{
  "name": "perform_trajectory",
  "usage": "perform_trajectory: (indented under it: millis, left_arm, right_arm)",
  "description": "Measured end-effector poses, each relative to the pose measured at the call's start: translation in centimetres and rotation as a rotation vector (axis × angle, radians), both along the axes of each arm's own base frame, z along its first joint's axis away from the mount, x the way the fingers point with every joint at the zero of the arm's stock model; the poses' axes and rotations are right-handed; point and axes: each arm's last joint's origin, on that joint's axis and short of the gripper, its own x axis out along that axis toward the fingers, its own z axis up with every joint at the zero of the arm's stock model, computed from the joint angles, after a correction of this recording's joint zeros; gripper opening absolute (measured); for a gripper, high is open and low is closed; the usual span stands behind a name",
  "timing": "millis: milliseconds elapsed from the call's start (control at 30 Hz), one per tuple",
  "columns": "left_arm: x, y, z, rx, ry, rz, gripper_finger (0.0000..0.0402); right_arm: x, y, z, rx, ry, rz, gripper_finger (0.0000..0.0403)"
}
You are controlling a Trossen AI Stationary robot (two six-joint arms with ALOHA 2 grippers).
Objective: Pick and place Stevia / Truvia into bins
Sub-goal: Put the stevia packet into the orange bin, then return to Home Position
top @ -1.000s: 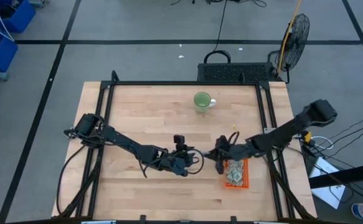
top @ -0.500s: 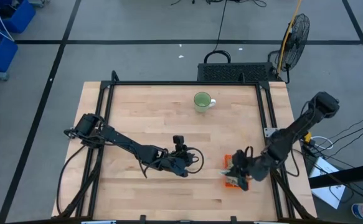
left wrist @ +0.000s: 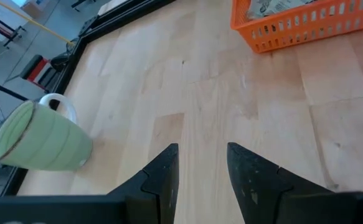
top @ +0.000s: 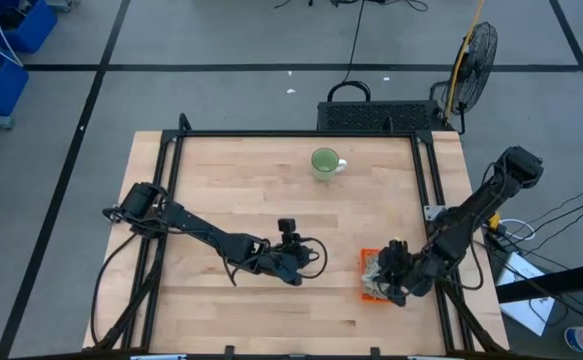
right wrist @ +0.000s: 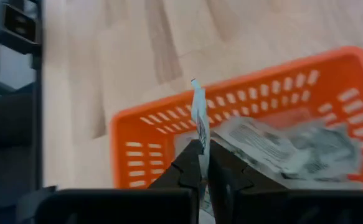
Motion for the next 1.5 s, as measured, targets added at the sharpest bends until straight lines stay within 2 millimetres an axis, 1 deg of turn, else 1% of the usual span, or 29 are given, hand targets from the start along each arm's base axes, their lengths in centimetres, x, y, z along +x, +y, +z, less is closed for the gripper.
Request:
perform_trajectory:
  millis: [167,367,600,767,833,900,1000,1133,1200,1300,1400,1500]
  left_arm:
    - [0.0,0.0,0.0,-0.011,0.004,-0.013,0.0143]
    - [0.0,-0.1,0.0,-0.011,0.004,-0.013,0.0143]
    - [0.0,-0.1,0.0,-0.014,0.002,-0.011,0.0143]
    - [0.0,-0.1,0.0,-0.005,0.006,-0.017,0.0143]
    - [0.0,0.0,0.0,0.005,0.010,-0.022,0.0143]
    - [0.0,0.0,0.0,0.034,0.022,-0.038,0.0143]
    - [0.0,0.0,0.0,0.084,0.042,-0.068,0.0143]
    - [0.2,-0.1,0.3,0.117,0.015,-0.083,0.0143]
    - [0.3,-0.1,0.8,0.155,-0.015,-0.073,0.0143]
    - [0.1,-0.3,2.2,0.229,-0.054,-0.054,0.0143]
    - [-0.6,-0.4,4.2,0.307,-0.075,-0.028,0.0143]
    - [-1.7,-0.4,6.8,0.369,-0.100,-0.018,0.0143]
  right_arm:
    - [-0.2,-0.3,-0.2,-0.016,0.032,-0.028,0.0015]
    - [-0.2,-0.3,-0.2,-0.031,0.017,-0.040,0.0027]
    - [-0.2,-0.3,-0.2,-0.057,0.011,-0.008,0.0042]
    - [-0.2,-0.3,-0.2,-0.102,0.001,0.054,0.0048]
    - [-0.2,-0.2,-0.2,-0.090,0.020,0.090,0.0047]
    - [-0.4,-0.1,-0.3,-0.065,0.059,0.166,0.0045]
    - [-0.5,0.0,-0.2,-0.068,0.064,0.265,0.0044]
    - [-0.3,-0.5,0.4,-0.080,0.024,0.279,0.0043]
    - [-0.2,-0.9,0.9,-0.069,0.002,0.267,0.0043]
    - [-0.1,-1.6,1.6,-0.069,-0.041,0.266,0.0043]
    - [0.0,-2.2,2.2,-0.129,-0.101,0.334,0.0043]
    - [0.0,-2.7,2.7,-0.223,-0.163,0.437,0.0043]
